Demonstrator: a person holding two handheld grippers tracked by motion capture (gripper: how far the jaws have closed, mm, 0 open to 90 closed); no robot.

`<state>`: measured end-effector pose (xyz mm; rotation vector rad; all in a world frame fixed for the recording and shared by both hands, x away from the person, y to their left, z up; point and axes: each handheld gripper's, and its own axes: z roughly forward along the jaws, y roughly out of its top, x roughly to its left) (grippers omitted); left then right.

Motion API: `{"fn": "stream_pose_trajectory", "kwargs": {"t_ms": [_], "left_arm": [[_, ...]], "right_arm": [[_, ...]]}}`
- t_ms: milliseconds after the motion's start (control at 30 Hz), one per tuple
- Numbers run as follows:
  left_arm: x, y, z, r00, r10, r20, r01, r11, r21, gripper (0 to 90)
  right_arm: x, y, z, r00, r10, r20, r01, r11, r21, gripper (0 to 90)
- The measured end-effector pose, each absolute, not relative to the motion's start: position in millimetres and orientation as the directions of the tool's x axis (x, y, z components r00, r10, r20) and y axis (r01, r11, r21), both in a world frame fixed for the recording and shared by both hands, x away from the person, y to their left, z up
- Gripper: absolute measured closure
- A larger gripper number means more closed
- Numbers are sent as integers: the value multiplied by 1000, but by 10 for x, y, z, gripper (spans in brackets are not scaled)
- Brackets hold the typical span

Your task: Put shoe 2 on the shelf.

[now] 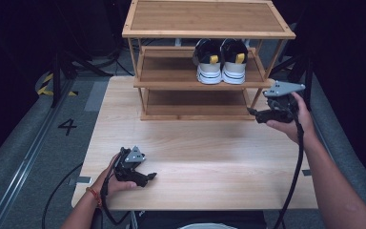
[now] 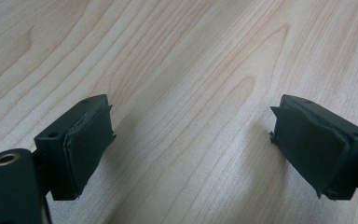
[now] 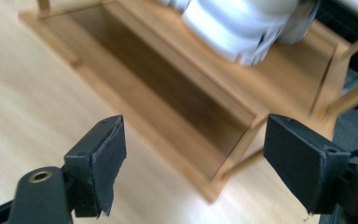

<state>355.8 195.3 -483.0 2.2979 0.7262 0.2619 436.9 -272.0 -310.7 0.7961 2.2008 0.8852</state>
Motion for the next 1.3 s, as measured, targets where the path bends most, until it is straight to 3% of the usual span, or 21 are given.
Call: {"fn": "stream_pose_trajectory", "kwargs": {"t_ms": [233, 700, 1067, 1300], "left_arm": [[3552, 1953, -4828, 819, 574, -16, 431, -596, 678, 122], [3538, 1957, -4828, 814, 581, -18, 437, -591, 677, 123], [3547, 1960, -4828, 820, 572, -15, 430, -597, 677, 121], [3548, 1960, -4829, 820, 572, -15, 429, -598, 677, 121]], "right_arm": [[4023, -2977, -3606, -630, 695, -346, 320, 638, 700, 213], [3595, -3560, -4801, -633, 768, -96, 496, 498, 711, 211], [3546, -3680, -4873, -574, 819, 7, 551, 380, 743, 197], [3549, -3673, -4874, -568, 823, 5, 552, 377, 744, 190]]}}
